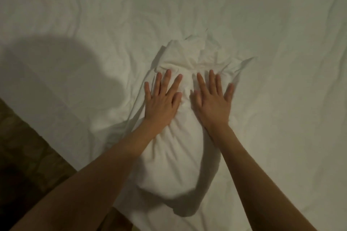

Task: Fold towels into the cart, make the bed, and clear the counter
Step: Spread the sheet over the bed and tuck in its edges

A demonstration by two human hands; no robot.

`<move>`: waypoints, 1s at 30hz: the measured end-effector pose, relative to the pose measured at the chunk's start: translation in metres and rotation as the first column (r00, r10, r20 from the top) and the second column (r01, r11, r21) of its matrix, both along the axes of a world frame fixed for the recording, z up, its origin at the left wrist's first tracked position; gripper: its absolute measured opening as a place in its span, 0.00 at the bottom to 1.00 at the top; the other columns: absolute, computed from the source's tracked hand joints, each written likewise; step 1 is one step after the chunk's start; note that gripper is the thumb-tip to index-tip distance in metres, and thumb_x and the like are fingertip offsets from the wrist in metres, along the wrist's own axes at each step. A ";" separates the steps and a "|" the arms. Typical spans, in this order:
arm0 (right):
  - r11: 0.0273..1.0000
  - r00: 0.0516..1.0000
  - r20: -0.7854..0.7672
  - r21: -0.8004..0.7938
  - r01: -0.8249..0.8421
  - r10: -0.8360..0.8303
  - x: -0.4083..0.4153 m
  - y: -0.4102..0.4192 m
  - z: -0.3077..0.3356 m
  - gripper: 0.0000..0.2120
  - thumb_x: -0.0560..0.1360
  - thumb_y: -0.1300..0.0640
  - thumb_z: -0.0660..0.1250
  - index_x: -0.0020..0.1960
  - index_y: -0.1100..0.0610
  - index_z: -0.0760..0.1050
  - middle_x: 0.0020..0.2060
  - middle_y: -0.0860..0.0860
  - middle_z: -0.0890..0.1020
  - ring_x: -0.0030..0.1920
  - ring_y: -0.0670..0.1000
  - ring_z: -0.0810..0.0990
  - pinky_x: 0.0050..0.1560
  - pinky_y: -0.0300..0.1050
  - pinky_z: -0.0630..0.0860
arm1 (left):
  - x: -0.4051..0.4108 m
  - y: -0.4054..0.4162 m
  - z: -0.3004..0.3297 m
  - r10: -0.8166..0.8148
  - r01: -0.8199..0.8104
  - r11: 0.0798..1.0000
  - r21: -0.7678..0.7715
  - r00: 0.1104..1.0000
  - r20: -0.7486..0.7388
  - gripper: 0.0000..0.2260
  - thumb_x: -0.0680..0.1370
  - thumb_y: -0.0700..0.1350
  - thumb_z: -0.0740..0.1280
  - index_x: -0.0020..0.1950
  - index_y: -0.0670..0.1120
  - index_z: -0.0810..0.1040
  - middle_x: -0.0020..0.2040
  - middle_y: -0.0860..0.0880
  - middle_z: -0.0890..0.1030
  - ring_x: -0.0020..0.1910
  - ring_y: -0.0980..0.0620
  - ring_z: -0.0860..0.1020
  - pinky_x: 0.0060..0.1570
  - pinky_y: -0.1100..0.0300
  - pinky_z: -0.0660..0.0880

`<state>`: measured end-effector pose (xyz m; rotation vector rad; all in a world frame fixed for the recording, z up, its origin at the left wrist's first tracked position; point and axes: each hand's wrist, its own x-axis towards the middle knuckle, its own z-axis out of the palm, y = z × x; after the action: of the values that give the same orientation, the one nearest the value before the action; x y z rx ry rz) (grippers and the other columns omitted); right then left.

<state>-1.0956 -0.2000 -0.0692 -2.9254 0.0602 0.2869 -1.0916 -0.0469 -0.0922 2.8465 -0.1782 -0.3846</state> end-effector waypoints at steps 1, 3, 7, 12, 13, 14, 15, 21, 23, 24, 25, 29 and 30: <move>0.999 0.999 0.004 0.038 0.033 -0.033 -0.017 0.000 0.009 0.26 0.80 0.43 0.39 0.77 0.44 0.47 0.77 0.50 0.49 0.77 0.51 0.44 0.72 0.58 0.35 | -0.002 0.001 0.006 0.017 -0.017 1.000 0.003 1.000 0.014 0.25 0.81 0.59 0.36 0.76 0.54 0.52 0.76 0.46 0.60 0.74 0.41 0.60 0.67 0.34 0.59; 0.987 0.991 -0.069 0.102 0.121 -0.114 -0.059 0.001 0.024 0.27 0.77 0.40 0.35 0.75 0.42 0.42 0.76 0.47 0.43 0.76 0.49 0.38 0.73 0.58 0.34 | -0.007 0.004 0.016 0.054 -0.054 0.999 0.001 0.998 0.012 0.28 0.78 0.64 0.35 0.77 0.56 0.44 0.78 0.46 0.52 0.76 0.41 0.53 0.68 0.32 0.52; 0.981 0.973 -0.165 0.078 0.176 -0.161 -0.095 0.005 0.012 0.27 0.75 0.36 0.33 0.74 0.39 0.38 0.74 0.44 0.37 0.74 0.46 0.32 0.72 0.58 0.32 | -0.031 0.011 0.019 0.059 -0.058 0.998 0.007 0.994 -0.097 0.33 0.69 0.74 0.34 0.69 0.65 0.26 0.76 0.53 0.32 0.76 0.43 0.37 0.68 0.32 0.42; 0.988 0.976 -0.156 -0.009 0.152 -0.151 -0.092 0.010 -0.024 0.29 0.76 0.38 0.34 0.76 0.42 0.40 0.76 0.46 0.39 0.74 0.47 0.32 0.71 0.60 0.33 | -0.034 0.009 -0.006 0.055 -0.056 0.998 -0.001 0.980 -0.189 0.32 0.74 0.70 0.47 0.69 0.65 0.29 0.76 0.55 0.32 0.76 0.45 0.36 0.67 0.28 0.43; 0.988 0.975 -0.164 -0.017 0.151 -0.152 -0.092 0.009 -0.027 0.29 0.76 0.38 0.34 0.76 0.42 0.41 0.76 0.47 0.40 0.74 0.47 0.32 0.71 0.61 0.33 | -0.034 0.007 -0.007 0.051 -0.051 0.999 0.003 0.982 -0.182 0.33 0.75 0.70 0.47 0.70 0.65 0.29 0.76 0.54 0.32 0.76 0.44 0.36 0.66 0.28 0.43; 0.989 0.975 -0.169 -0.018 0.145 -0.146 -0.091 0.009 -0.026 0.29 0.76 0.38 0.34 0.76 0.42 0.41 0.77 0.48 0.41 0.74 0.47 0.32 0.71 0.61 0.33 | -0.034 0.007 -0.007 0.047 -0.047 0.999 0.006 0.983 -0.179 0.33 0.75 0.70 0.48 0.70 0.64 0.30 0.76 0.54 0.32 0.76 0.44 0.36 0.66 0.28 0.42; 0.991 0.977 -0.167 -0.001 0.134 -0.132 -0.089 0.009 -0.023 0.28 0.77 0.38 0.35 0.76 0.42 0.41 0.77 0.48 0.41 0.74 0.47 0.32 0.71 0.62 0.33 | -0.032 0.007 -0.006 0.045 -0.046 0.999 -0.002 0.981 -0.189 0.33 0.75 0.70 0.48 0.71 0.65 0.31 0.76 0.54 0.33 0.76 0.44 0.36 0.67 0.28 0.42; 0.933 0.953 -0.083 0.196 0.301 -0.290 -0.113 -0.013 0.000 0.23 0.82 0.45 0.51 0.76 0.42 0.53 0.77 0.49 0.42 0.76 0.52 0.37 0.73 0.61 0.40 | -0.025 0.034 0.019 0.203 -0.252 0.934 -0.254 0.958 -0.203 0.40 0.71 0.67 0.65 0.75 0.64 0.45 0.77 0.47 0.38 0.77 0.43 0.43 0.72 0.39 0.54; 0.799 0.897 -0.142 0.411 0.438 -0.419 -0.124 -0.013 0.001 0.24 0.81 0.47 0.56 0.75 0.42 0.56 0.77 0.51 0.40 0.77 0.53 0.42 0.74 0.55 0.49 | -0.029 0.047 0.021 0.285 -0.351 0.896 -0.273 0.925 -0.252 0.46 0.69 0.66 0.69 0.77 0.57 0.46 0.78 0.43 0.44 0.77 0.43 0.48 0.73 0.45 0.56; 0.703 0.874 -0.186 0.531 0.474 -0.449 -0.126 -0.012 0.000 0.24 0.80 0.48 0.58 0.75 0.41 0.58 0.77 0.51 0.39 0.76 0.49 0.46 0.74 0.47 0.52 | -0.031 0.051 0.022 0.296 -0.370 0.890 -0.266 0.913 -0.280 0.47 0.69 0.65 0.69 0.78 0.54 0.45 0.78 0.43 0.49 0.76 0.43 0.51 0.73 0.46 0.56; 0.625 0.858 -0.223 0.605 0.494 -0.462 -0.125 -0.011 0.001 0.24 0.80 0.48 0.60 0.73 0.38 0.59 0.77 0.51 0.39 0.74 0.44 0.50 0.71 0.38 0.54 | -0.032 0.053 0.024 0.287 -0.368 0.890 -0.267 0.910 -0.298 0.48 0.69 0.65 0.69 0.78 0.51 0.45 0.78 0.44 0.52 0.75 0.42 0.55 0.73 0.46 0.57; 0.551 0.840 -0.247 0.660 0.511 -0.483 -0.116 -0.012 0.009 0.27 0.76 0.50 0.64 0.71 0.34 0.60 0.76 0.52 0.58 0.76 0.50 0.53 0.70 0.34 0.49 | -0.032 0.049 0.031 0.229 -0.348 0.883 -0.316 0.905 -0.359 0.45 0.72 0.62 0.69 0.78 0.53 0.44 0.77 0.49 0.58 0.72 0.44 0.63 0.71 0.47 0.59; 0.579 0.847 -0.248 0.637 0.508 -0.470 -0.115 -0.014 0.012 0.27 0.77 0.53 0.64 0.73 0.41 0.60 0.74 0.51 0.62 0.76 0.51 0.53 0.73 0.38 0.49 | -0.032 0.048 0.036 0.195 -0.316 0.892 -0.324 0.914 -0.355 0.44 0.73 0.61 0.68 0.78 0.54 0.43 0.77 0.50 0.58 0.72 0.45 0.63 0.70 0.47 0.57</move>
<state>-1.2104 -0.2137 -0.0573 -2.0365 0.6287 0.2240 -1.1233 0.0014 -0.0567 2.3494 0.1753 -0.6595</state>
